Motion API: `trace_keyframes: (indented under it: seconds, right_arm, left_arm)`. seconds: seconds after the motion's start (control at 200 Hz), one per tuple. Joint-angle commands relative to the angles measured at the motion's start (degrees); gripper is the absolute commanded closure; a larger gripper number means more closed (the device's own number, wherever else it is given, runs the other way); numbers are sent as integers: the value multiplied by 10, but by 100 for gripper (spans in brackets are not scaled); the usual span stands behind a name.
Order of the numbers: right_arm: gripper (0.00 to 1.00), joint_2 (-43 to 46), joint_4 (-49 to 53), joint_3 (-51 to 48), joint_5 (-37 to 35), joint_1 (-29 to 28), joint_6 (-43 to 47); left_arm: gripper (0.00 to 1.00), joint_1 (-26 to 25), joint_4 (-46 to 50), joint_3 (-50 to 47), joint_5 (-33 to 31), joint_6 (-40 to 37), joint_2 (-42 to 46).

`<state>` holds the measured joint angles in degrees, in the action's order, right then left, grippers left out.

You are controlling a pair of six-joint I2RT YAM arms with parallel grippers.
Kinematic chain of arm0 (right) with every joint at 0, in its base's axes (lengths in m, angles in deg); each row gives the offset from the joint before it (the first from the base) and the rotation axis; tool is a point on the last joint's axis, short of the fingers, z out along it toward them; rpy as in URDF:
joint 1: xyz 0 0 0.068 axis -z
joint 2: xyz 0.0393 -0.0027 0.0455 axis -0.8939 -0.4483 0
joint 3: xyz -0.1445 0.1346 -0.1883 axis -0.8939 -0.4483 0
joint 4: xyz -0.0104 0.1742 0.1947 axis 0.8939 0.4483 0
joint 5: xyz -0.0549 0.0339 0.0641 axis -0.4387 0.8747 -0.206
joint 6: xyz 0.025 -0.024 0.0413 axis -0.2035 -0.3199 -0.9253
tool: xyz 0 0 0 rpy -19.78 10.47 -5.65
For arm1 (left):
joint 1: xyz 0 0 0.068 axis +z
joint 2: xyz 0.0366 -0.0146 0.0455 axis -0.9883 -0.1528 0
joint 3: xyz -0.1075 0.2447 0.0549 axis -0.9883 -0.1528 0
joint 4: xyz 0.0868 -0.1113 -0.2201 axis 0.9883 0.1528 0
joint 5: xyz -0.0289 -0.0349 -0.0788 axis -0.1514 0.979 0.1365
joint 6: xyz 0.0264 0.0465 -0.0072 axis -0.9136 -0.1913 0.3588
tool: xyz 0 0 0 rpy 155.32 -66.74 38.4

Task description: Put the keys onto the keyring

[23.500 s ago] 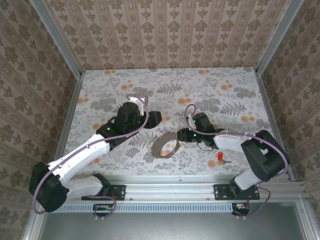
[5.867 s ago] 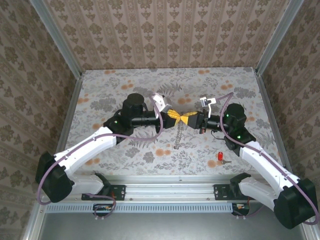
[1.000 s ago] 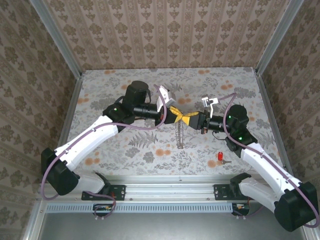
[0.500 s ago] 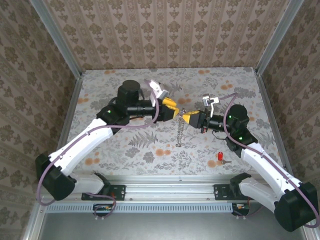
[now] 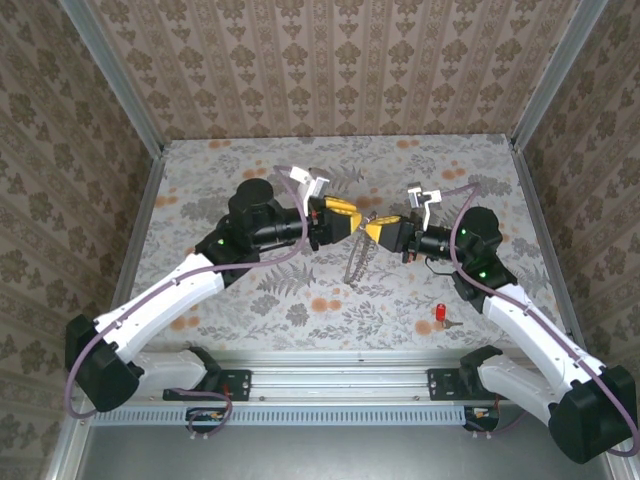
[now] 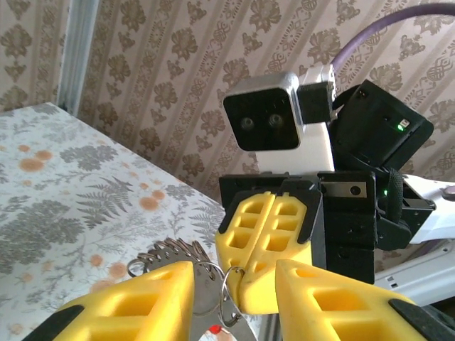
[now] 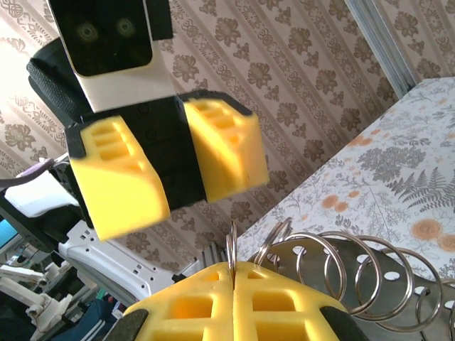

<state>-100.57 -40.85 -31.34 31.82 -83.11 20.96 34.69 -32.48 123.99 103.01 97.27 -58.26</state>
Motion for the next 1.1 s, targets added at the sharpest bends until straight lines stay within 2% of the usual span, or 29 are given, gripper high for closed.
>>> trace_keyframes:
  seconds: [0.0,0.27,0.64,0.86,1.095]
  right_arm:
    - [100,7,-33,24,-9,1,-3]
    - [100,4,-30,23,-14,1,2]
    - [100,0,-28,26,-19,1,6]
    - [100,0,-20,24,-22,3,13]
    - [100,0,-21,19,-28,5,14]
  left_arm:
    - [63,-8,-28,-1,-4,24,-12]
    - [62,-11,-65,-27,-35,37,-1]
    - [65,-19,-88,-21,9,60,-26]
    - [67,-22,-94,-33,3,61,-16]
    - [62,-20,-96,-51,-14,56,4]
